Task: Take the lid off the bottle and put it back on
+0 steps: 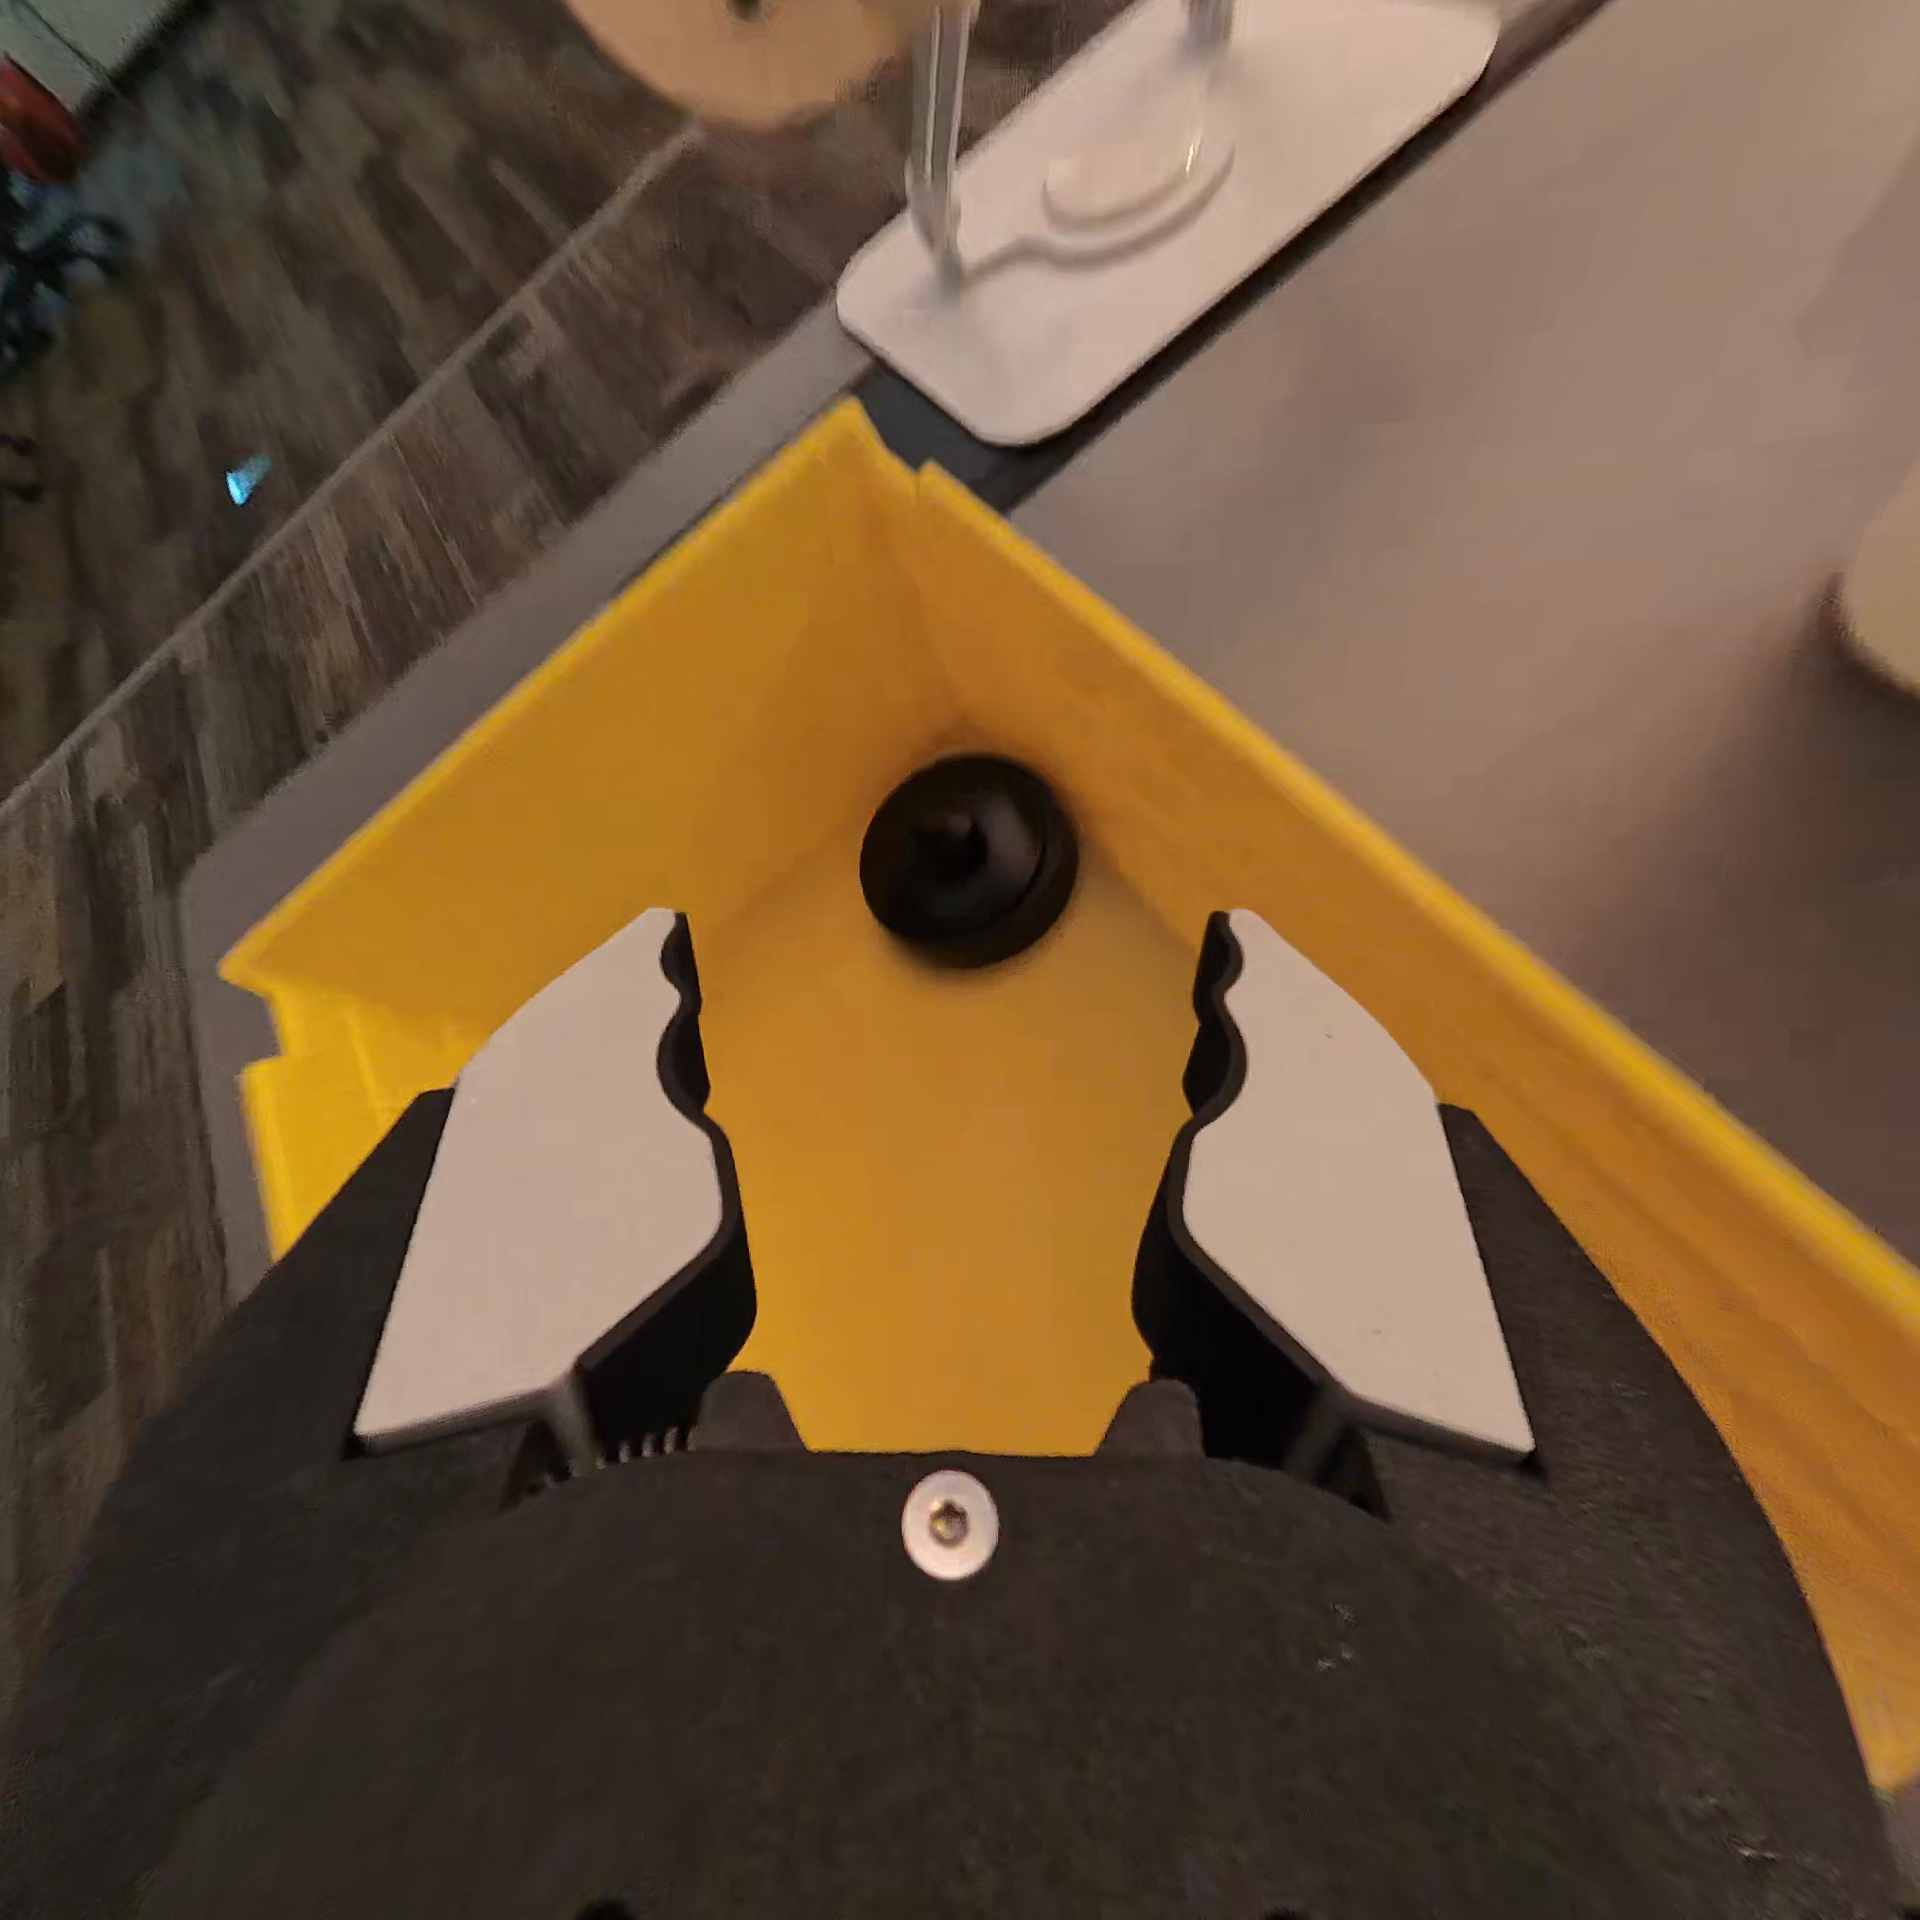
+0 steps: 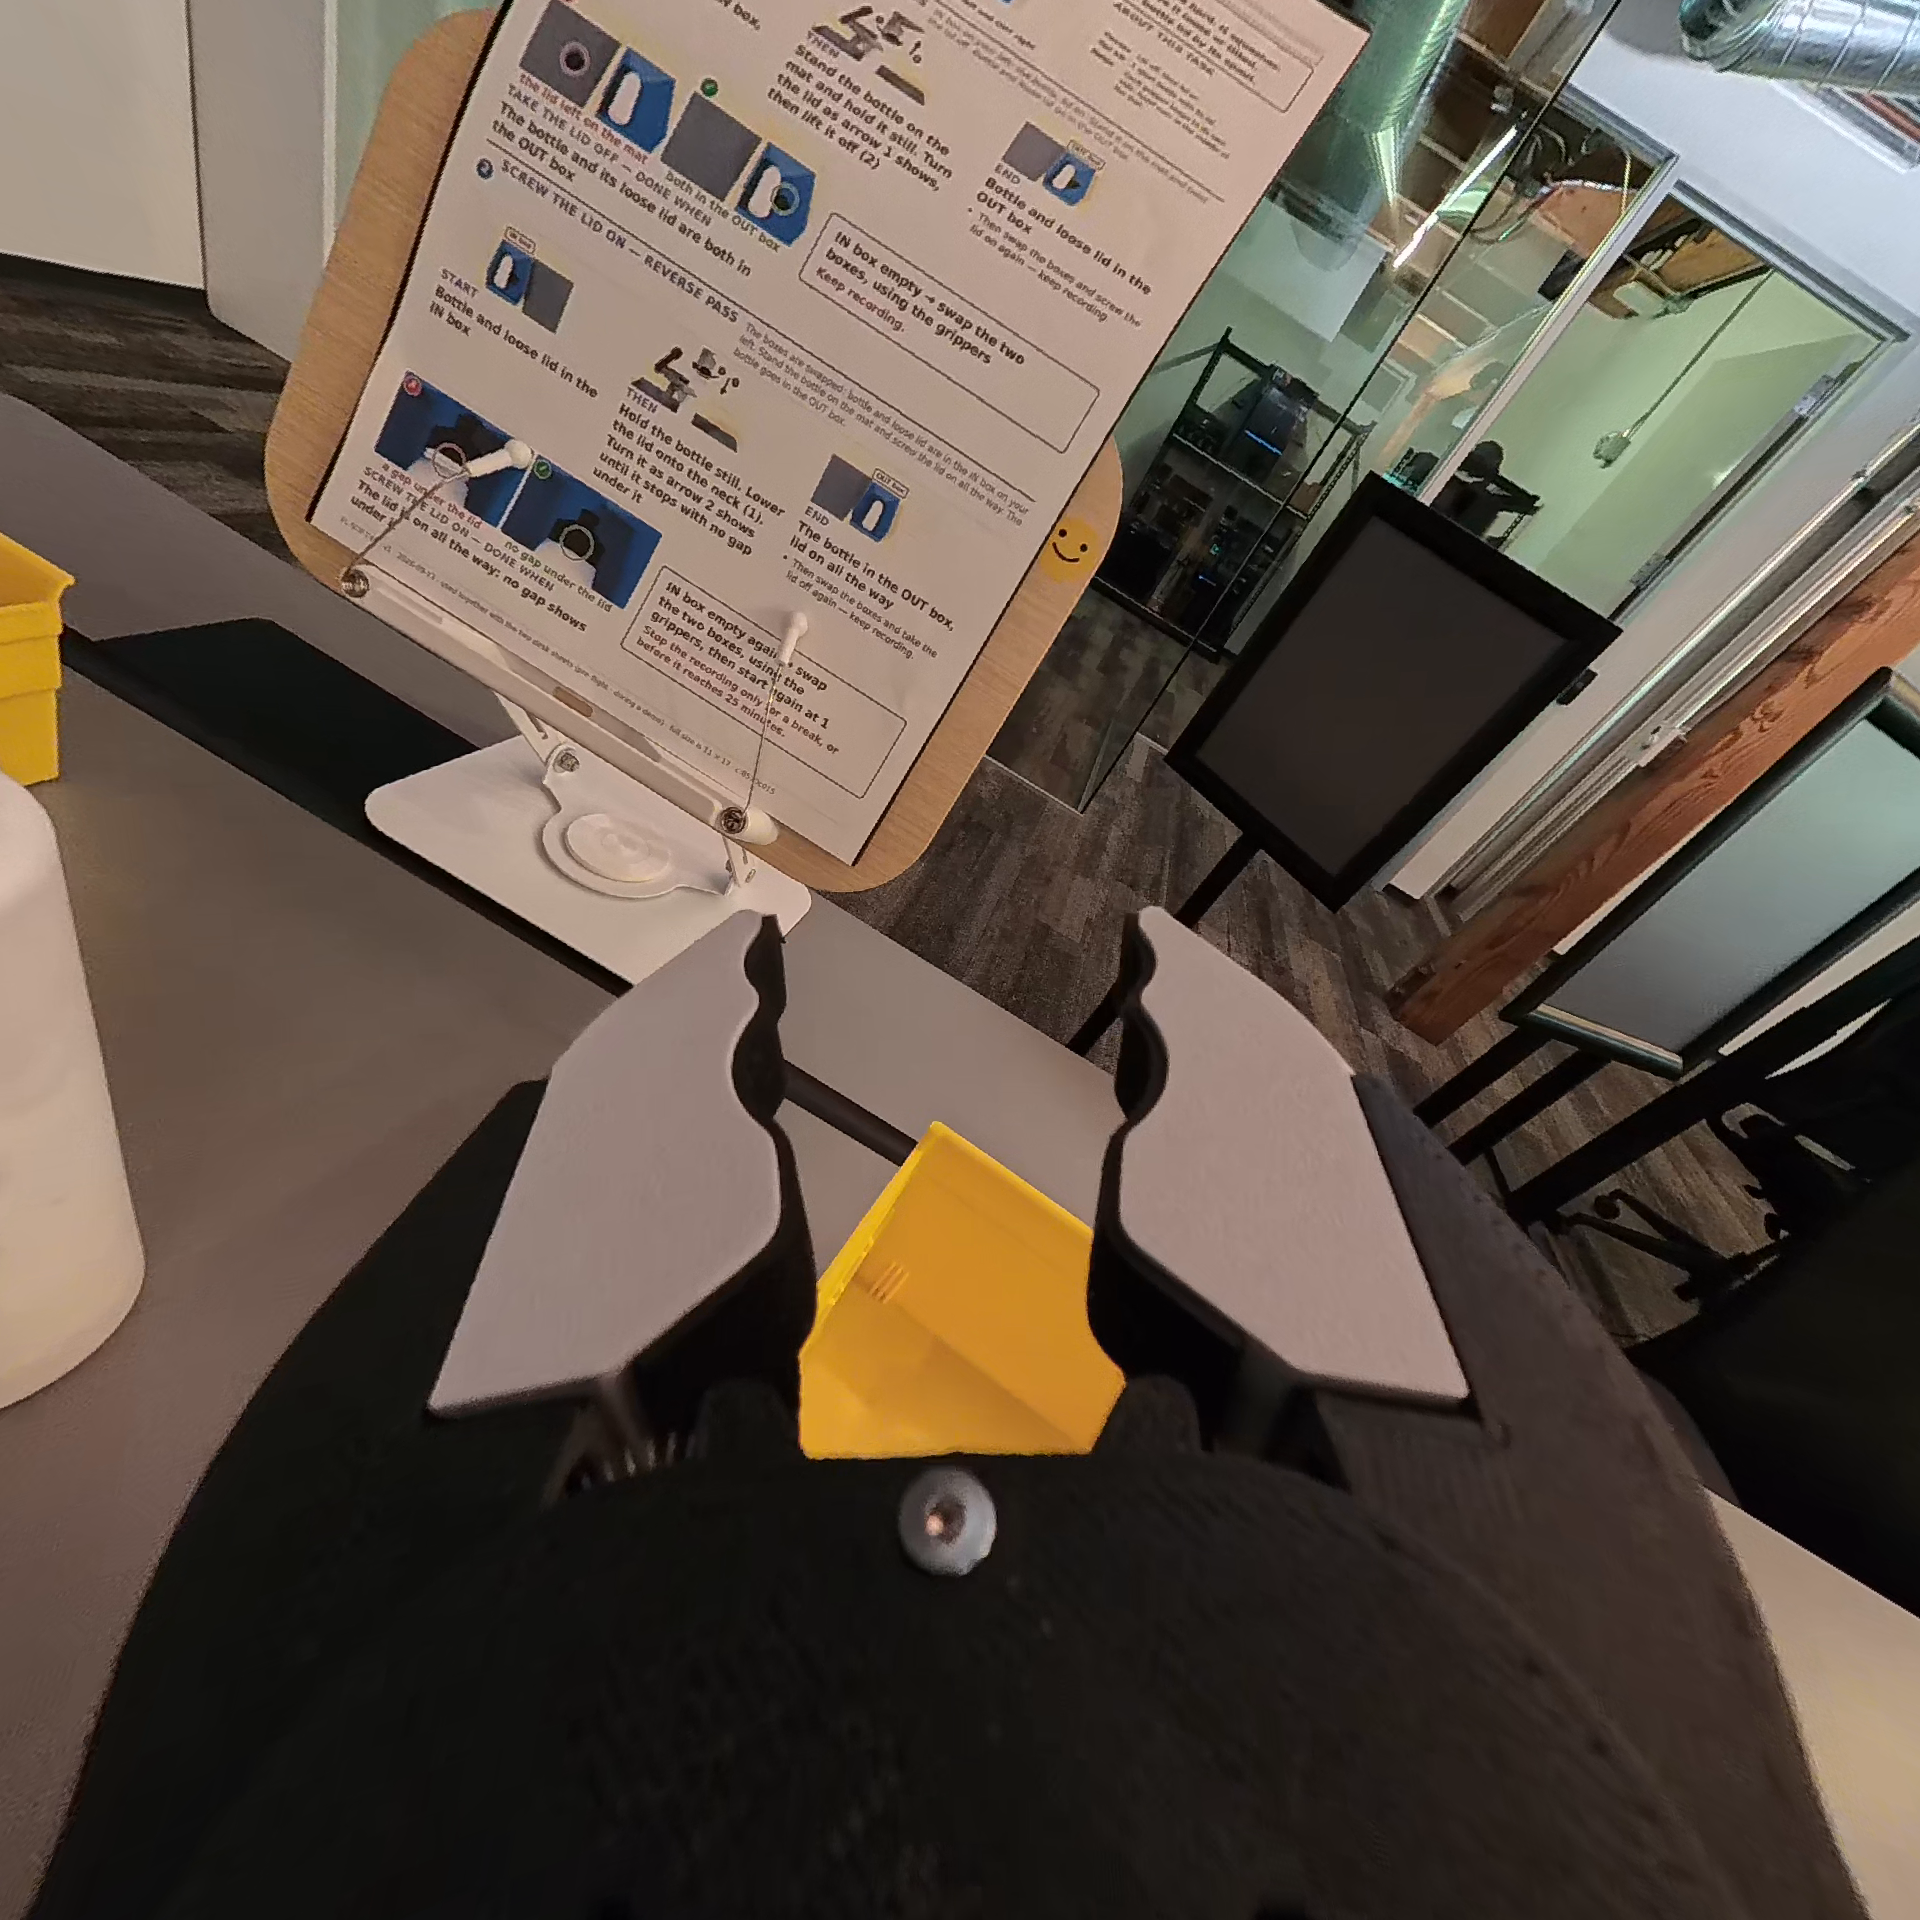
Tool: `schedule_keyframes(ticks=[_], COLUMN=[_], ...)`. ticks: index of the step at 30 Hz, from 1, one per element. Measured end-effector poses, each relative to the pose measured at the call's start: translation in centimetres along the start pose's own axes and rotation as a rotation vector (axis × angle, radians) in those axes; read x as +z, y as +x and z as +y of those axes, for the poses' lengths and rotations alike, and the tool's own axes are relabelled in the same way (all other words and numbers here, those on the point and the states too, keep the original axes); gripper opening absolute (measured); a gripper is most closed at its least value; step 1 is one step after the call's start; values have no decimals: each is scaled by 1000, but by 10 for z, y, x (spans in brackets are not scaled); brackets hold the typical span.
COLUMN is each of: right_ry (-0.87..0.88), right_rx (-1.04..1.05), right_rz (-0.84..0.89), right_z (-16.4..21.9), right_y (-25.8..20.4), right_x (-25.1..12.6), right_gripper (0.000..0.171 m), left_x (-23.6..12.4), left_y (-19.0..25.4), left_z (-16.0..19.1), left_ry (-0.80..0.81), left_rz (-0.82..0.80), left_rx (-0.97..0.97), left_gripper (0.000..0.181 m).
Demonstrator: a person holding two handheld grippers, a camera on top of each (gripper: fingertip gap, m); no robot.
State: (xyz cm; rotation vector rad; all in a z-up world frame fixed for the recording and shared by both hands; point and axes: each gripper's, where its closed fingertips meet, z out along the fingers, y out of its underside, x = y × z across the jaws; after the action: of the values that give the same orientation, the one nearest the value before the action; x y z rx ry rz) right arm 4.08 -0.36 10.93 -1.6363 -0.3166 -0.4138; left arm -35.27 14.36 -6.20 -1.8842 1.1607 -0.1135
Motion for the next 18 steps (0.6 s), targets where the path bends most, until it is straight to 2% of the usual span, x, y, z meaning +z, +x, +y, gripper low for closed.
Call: schedule_keyframes(ticks=[4, 9, 18], right_ry=[-8, -26, -40], right_rx=[4, 13, 35], right_rz=[5, 16, 30], right_z=[3, 9, 14], right_y=[4, 11, 22], right_x=[0, 2, 2], right_gripper=[63, 63, 63], left_x=[36, 64, 88], left_y=[-2, -1, 8], left_z=[27, 43, 48], left_ry=[-66, -113, -119], left_rz=[94, 192, 309], left_rx=[-61, -101, -176], left_gripper=[83, 85, 81])
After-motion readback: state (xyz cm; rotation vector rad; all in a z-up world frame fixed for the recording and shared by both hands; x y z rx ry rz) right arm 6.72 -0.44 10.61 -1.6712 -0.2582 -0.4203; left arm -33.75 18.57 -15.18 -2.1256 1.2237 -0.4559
